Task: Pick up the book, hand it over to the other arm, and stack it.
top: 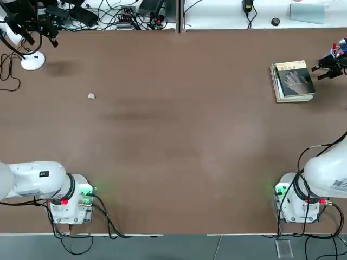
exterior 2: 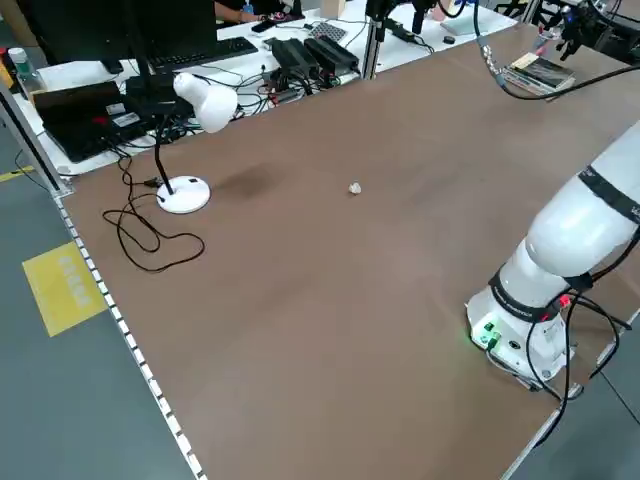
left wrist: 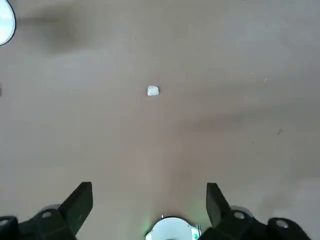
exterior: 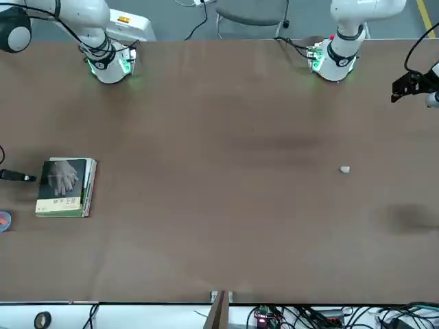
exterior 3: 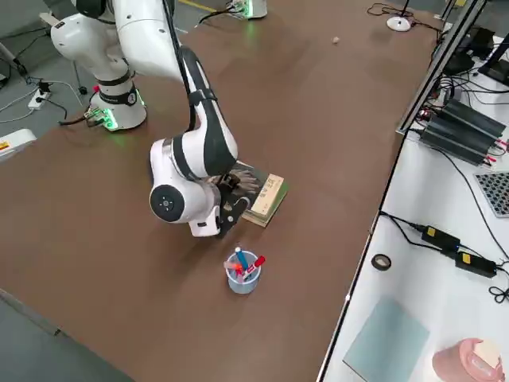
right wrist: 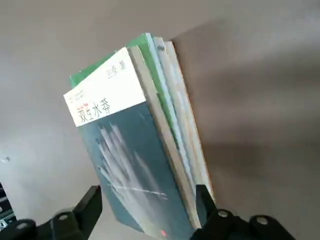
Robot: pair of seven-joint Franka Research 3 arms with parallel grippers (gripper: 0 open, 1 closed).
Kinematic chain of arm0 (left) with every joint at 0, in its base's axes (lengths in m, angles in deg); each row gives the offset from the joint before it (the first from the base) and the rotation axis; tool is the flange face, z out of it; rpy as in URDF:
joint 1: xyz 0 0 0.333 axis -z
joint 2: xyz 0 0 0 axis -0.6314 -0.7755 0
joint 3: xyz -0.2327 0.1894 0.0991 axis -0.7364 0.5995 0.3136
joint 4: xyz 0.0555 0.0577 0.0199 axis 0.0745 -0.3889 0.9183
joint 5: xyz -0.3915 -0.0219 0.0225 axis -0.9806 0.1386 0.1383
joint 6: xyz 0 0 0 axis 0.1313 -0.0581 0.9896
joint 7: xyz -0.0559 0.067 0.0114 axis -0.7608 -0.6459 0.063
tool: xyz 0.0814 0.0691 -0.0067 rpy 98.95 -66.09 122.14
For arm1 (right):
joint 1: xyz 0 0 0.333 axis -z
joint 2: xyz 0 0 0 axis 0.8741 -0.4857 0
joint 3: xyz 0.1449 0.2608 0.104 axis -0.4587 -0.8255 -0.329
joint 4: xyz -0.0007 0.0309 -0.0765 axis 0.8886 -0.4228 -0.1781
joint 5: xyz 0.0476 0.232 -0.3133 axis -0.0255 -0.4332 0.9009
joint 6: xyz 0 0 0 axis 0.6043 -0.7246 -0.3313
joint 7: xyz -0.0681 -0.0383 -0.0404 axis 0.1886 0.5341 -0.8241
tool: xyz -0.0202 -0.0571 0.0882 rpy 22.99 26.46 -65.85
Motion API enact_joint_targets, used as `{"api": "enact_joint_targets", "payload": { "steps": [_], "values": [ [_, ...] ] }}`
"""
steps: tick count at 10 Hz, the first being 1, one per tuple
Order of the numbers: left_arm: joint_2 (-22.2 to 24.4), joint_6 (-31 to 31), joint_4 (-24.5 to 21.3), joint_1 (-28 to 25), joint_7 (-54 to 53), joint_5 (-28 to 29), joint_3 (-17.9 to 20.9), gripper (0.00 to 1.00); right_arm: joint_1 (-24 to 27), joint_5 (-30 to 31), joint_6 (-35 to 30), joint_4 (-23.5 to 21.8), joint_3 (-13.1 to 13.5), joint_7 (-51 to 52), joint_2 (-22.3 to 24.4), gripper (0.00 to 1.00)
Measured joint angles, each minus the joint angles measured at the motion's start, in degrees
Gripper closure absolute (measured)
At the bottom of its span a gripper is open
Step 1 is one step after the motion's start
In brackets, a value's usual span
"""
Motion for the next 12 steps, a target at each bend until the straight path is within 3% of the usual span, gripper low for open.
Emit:
{"api": "enact_joint_targets", "payload": {
  "steps": [2,8,12],
  "values": [
    [0.0,0.0,0.0,0.0,0.0,0.0,0.0,0.00,-2.2,2.6,0.0,1.2,0.0,-2.0,1.7,0.16],
    [0.1,0.1,0.8,0.0,0.0,0.0,-0.1,0.00,-12.9,21.7,5.6,3.5,-0.9,-11.9,9.6,0.16],
    [-0.4,0.3,3.7,0.0,0.0,0.0,-0.1,0.00,-13.3,33.9,10.7,3.6,-9.9,-19.1,10.3,0.16]
  ]
}}
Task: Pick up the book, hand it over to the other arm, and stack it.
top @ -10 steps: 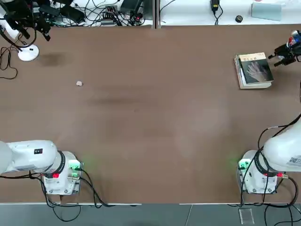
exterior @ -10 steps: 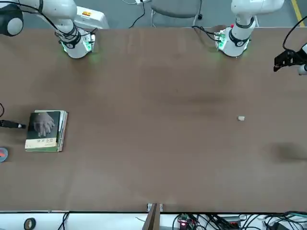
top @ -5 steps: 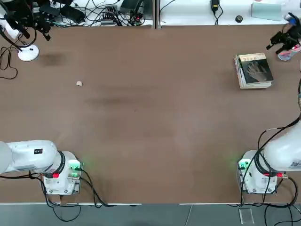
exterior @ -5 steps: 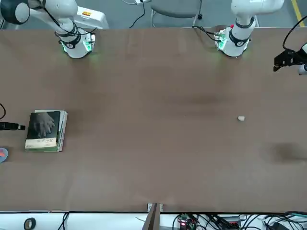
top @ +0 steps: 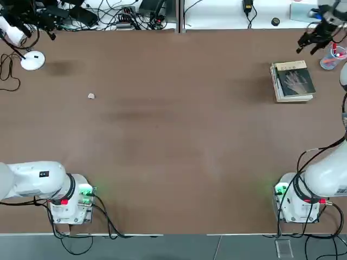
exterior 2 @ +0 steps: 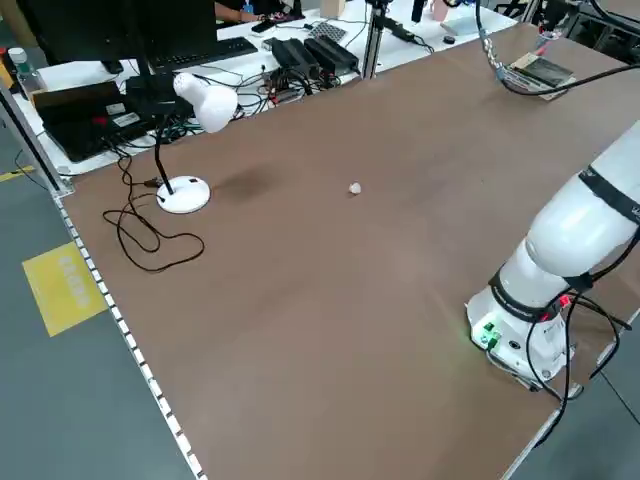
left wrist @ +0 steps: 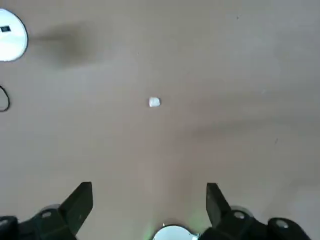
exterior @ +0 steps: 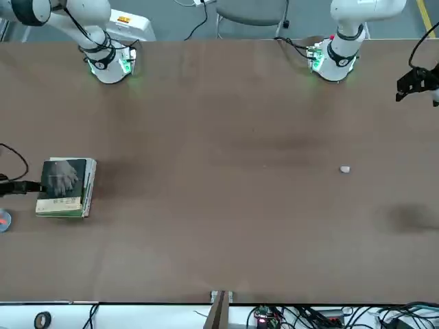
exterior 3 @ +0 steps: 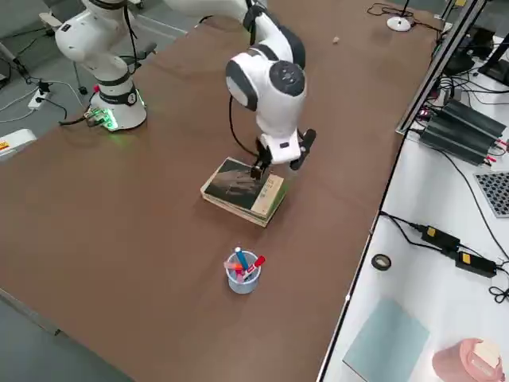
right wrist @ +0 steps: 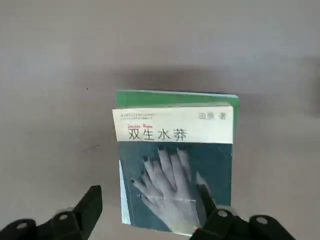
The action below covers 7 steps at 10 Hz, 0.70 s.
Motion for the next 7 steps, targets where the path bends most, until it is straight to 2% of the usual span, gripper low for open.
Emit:
{"api": "enact_joint_targets", "payload": {
  "steps": [2,3,6,7],
  "values": [
    [-1.2,0.1,1.9,-0.2,0.0,0.0,0.2,0.00,-0.1,7.0,0.5,0.3,-5.4,-4.5,1.3,0.16],
    [-1.9,0.1,2.9,-0.2,0.0,0.0,0.4,0.00,-0.3,8.9,0.5,0.5,-6.7,-5.4,2.3,0.16],
    [-3.7,0.1,5.3,-0.2,0.0,0.0,0.5,0.00,-0.4,12.0,-1.1,0.9,-7.8,-5.6,7.4,0.13],
    [-3.9,0.1,5.7,-0.2,0.0,0.0,0.5,0.00,-0.4,12.2,-2.5,0.9,-7.9,-5.6,9.5,0.06]
  ]
}}
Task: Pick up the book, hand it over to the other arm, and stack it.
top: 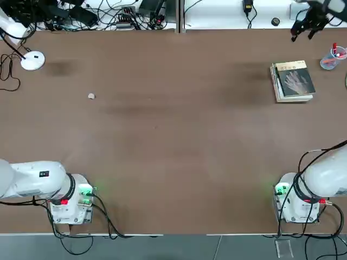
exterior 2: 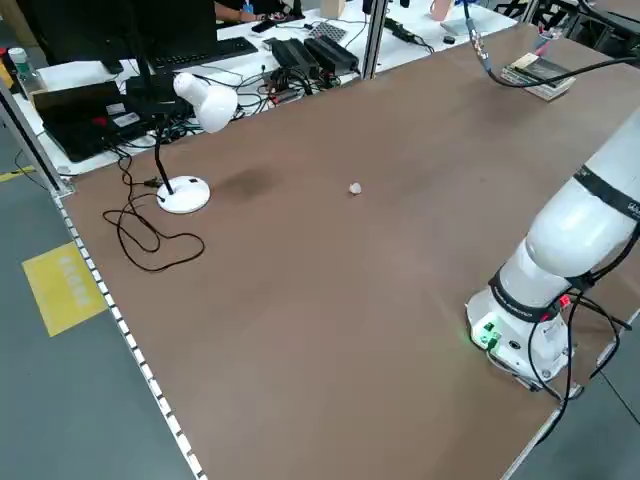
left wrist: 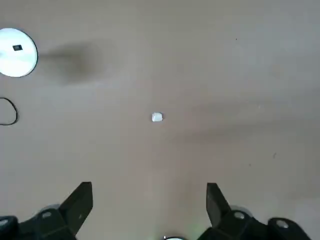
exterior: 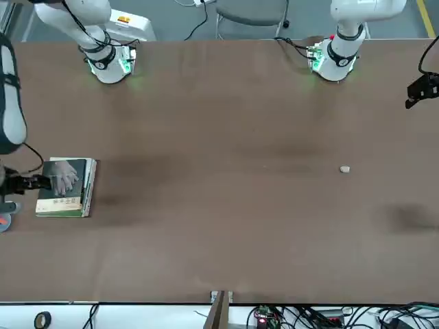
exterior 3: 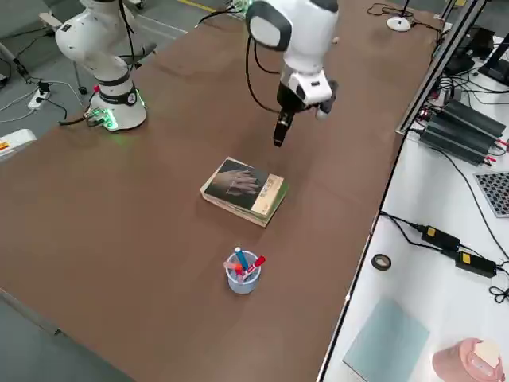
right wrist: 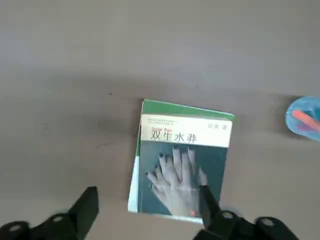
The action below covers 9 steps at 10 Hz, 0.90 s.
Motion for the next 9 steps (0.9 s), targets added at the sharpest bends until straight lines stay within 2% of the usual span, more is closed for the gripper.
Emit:
{"api": "enact_joint_targets", "payload": {
  "steps": [1,2,9],
  "values": [
    [-0.1,0.0,0.2,0.0,0.0,0.0,0.0,0.00,0.0,0.2,-1.2,0.0,0.0,0.0,2.1,0.01],
    [-0.1,0.0,0.4,0.0,0.0,0.0,0.0,0.00,0.0,0.3,-2.2,0.0,0.0,0.0,4.1,0.00],
    [-0.3,0.0,1.3,0.0,0.0,0.0,0.0,0.00,-0.9,0.4,-4.2,0.0,-0.1,-10.2,13.0,0.00]
  ]
}}
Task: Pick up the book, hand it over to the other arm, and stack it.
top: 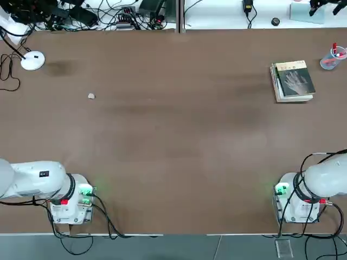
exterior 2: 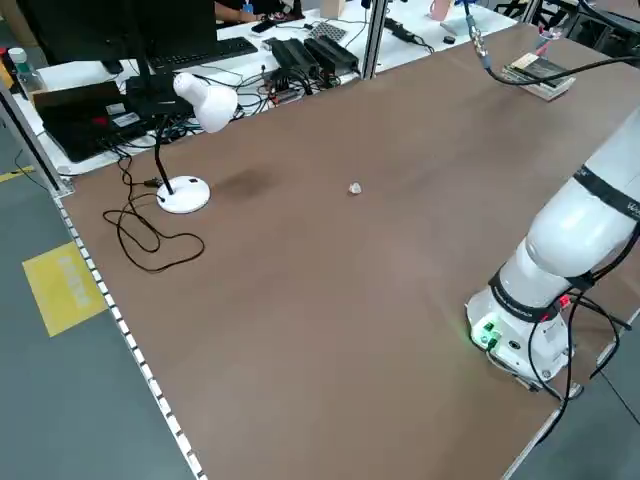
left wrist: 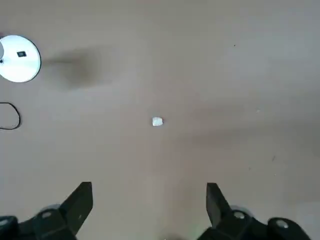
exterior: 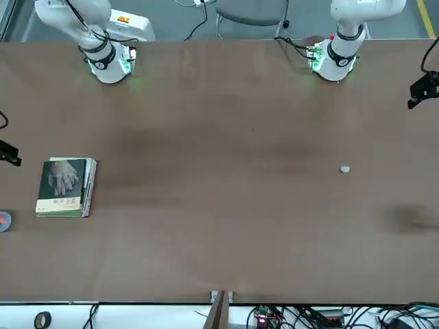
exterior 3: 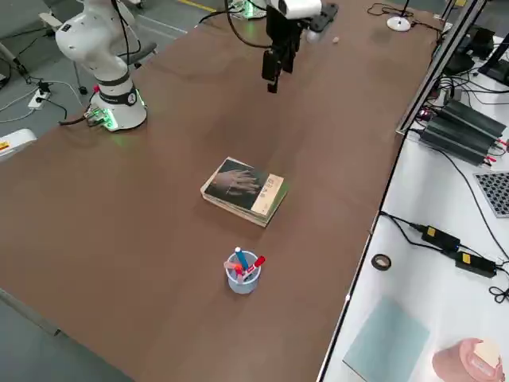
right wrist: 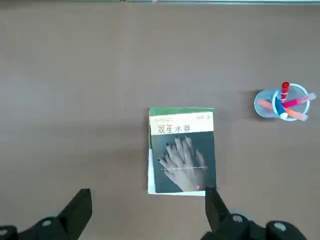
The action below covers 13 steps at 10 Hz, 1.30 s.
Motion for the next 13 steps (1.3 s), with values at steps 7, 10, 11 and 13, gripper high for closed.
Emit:
{"api": "enact_joint_targets", "payload": {
  "steps": [7,10,11,13],
  "values": [
    [-1.0,-0.6,2.6,0.0,0.0,0.0,0.0,0.00,0.1,0.0,-1.2,-0.1,0.1,-1.2,0.6,0.00],
    [-1.2,-2.6,3.8,0.0,0.2,0.0,0.0,0.00,0.1,0.0,-1.7,-0.2,-0.1,-1.1,0.4,0.00],
    [-1.2,-2.8,4.0,0.0,0.5,0.0,0.0,0.00,0.0,0.0,-1.8,-0.2,-0.3,-0.9,0.3,0.00],
    [-1.2,-3.1,4.2,0.0,1.5,0.0,0.0,0.00,0.0,0.1,-2.4,-0.2,-1.0,-0.6,0.3,0.00]
  ]
}}
